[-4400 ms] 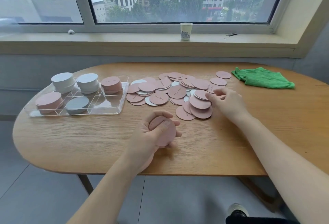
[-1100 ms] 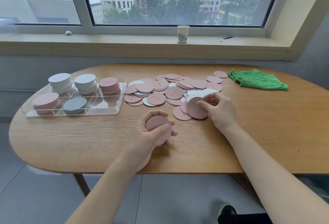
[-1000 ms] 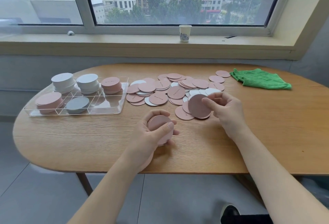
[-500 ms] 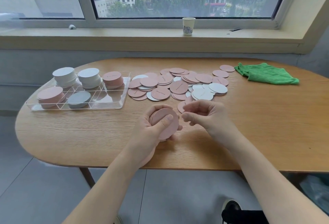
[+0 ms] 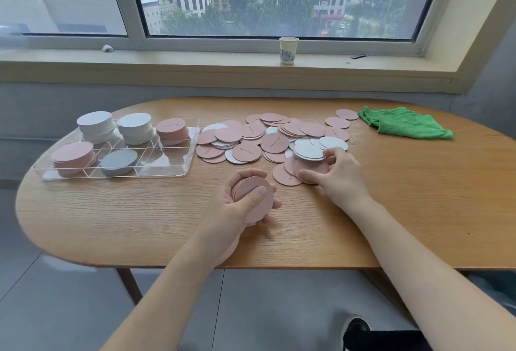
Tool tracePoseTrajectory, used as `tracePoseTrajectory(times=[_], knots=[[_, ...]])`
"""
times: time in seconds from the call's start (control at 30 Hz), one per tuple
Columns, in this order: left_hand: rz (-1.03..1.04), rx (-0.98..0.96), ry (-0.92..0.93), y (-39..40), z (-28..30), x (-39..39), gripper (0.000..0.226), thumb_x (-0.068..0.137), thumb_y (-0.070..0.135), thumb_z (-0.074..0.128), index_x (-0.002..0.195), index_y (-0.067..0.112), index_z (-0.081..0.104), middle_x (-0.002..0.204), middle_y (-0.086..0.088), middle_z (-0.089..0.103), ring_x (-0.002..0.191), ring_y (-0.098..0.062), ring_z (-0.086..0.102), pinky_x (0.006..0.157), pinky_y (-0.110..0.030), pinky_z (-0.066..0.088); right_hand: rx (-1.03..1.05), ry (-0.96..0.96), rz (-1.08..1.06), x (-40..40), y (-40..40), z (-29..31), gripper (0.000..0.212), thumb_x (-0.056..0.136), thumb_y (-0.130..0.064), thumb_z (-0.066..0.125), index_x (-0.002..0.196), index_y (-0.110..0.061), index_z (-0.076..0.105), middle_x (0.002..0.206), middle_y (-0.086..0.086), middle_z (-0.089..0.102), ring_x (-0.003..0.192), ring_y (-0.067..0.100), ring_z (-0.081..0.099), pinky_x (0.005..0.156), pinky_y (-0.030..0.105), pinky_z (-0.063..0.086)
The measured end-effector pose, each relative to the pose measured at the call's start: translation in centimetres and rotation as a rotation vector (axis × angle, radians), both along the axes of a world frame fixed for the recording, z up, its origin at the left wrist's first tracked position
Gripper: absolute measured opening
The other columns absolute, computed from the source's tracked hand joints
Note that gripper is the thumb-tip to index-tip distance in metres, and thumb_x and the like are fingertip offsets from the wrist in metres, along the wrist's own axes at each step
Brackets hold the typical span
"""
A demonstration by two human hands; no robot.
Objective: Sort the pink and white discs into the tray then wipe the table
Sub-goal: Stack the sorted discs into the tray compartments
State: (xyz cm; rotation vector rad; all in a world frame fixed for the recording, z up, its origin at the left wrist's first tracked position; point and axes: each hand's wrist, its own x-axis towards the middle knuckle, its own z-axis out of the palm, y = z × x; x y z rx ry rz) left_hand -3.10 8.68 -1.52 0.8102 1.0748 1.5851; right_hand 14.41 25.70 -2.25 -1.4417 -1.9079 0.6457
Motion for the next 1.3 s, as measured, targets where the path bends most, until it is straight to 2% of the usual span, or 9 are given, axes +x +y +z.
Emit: tracePoseTrajectory(times=[0.17,0.3,0.4,0.63,0.77,1.0,1.13,1.23,1.3], knots=[[0.003,0.006,0.010,-0.1,0.0,0.0,0.036,0.087,0.012,0.071,0.122,0.008,0.063,0.118,-0.031,0.067,0.094,-0.039,0.073,0.075,-0.043,0.055,0.093,0.072,0.012,0.3,-0.5,-0.1,0.069,0.063,-0.034,0.095,0.122,-0.015,0.063,0.116,0.004,0.061,0.102,0.019,0.058,0.089,0.025,0.043],[0.001,0.012,0.015,0.0,0.0,0.1,0.038,0.087,0.013,0.072,0.123,0.007,0.061,0.117,-0.032,0.066,0.094,-0.039,0.073,0.076,-0.044,0.054,0.121,0.132,0.083,0.4,-1.2,0.1,0.059,0.068,-0.027,0.093,0.120,-0.021,0.065,0.103,-0.007,0.064,0.088,0.012,0.060,0.081,0.022,0.046],[0.002,0.011,0.020,0.0,0.0,0.1,0.038,0.086,0.013,0.072,0.122,0.007,0.061,0.118,-0.032,0.066,0.093,-0.039,0.073,0.075,-0.043,0.054,0.090,0.221,0.146,0.3,-1.7,0.1,0.043,0.078,-0.021,0.087,0.115,-0.026,0.067,0.094,-0.008,0.067,0.084,0.008,0.065,0.072,0.021,0.055],[0.004,0.022,0.022,0.0,0.0,0.1,0.033,0.091,0.008,0.069,0.123,0.006,0.061,0.113,-0.029,0.069,0.090,-0.039,0.072,0.064,-0.041,0.059,-0.112,0.508,0.253,1.1,-3.1,0.5,0.015,0.085,-0.020,0.081,0.098,-0.020,0.073,0.086,0.000,0.076,0.071,0.004,0.067,0.065,0.020,0.049],[0.034,0.029,0.011,-0.1,0.0,0.1,0.026,0.097,0.001,0.063,0.122,0.006,0.061,0.107,-0.020,0.070,0.089,-0.038,0.072,0.058,-0.038,0.060,-0.246,0.541,0.393,1.4,-4.6,0.6,0.016,0.087,-0.017,0.078,0.100,-0.011,0.072,0.090,0.005,0.078,0.078,0.008,0.069,0.070,0.021,0.052],[0.201,0.074,-0.009,-0.1,0.0,0.1,0.017,0.099,0.002,0.062,0.110,0.014,0.064,0.102,-0.017,0.070,0.086,-0.033,0.071,0.053,-0.028,0.052,-0.378,0.722,0.487,1.9,-5.5,0.6,0.020,0.082,-0.026,0.075,0.099,-0.016,0.071,0.096,0.007,0.075,0.090,0.017,0.067,0.084,0.036,0.049],[0.140,0.078,0.028,0.0,0.2,0.5,0.018,0.095,0.019,0.066,0.112,0.014,0.063,0.095,-0.004,0.074,0.081,-0.019,0.069,0.058,-0.029,0.053,-0.414,0.759,0.578,1.2,-6.2,0.6,0.028,0.079,-0.039,0.083,0.099,-0.020,0.074,0.102,0.014,0.073,0.095,0.022,0.065,0.089,0.042,0.048],[0.073,0.089,0.026,-0.1,0.3,0.4,0.035,0.086,0.030,0.070,0.116,0.011,0.063,0.097,-0.001,0.074,0.086,-0.017,0.070,0.064,-0.035,0.059,-0.339,0.705,0.579,-0.2,-7.4,0.7,0.012,0.084,-0.030,0.080,0.093,-0.025,0.074,0.098,0.012,0.074,0.091,0.018,0.067,0.086,0.036,0.051],[0.049,0.104,0.036,-0.2,0.1,0.4,0.038,0.084,0.027,0.076,0.116,0.011,0.064,0.101,-0.006,0.074,0.092,-0.019,0.071,0.073,-0.038,0.060,-0.284,0.692,0.551,-1.2,-8.4,0.7,0.015,0.081,-0.025,0.080,0.093,-0.020,0.073,0.094,0.009,0.076,0.087,0.015,0.069,0.081,0.032,0.054]])
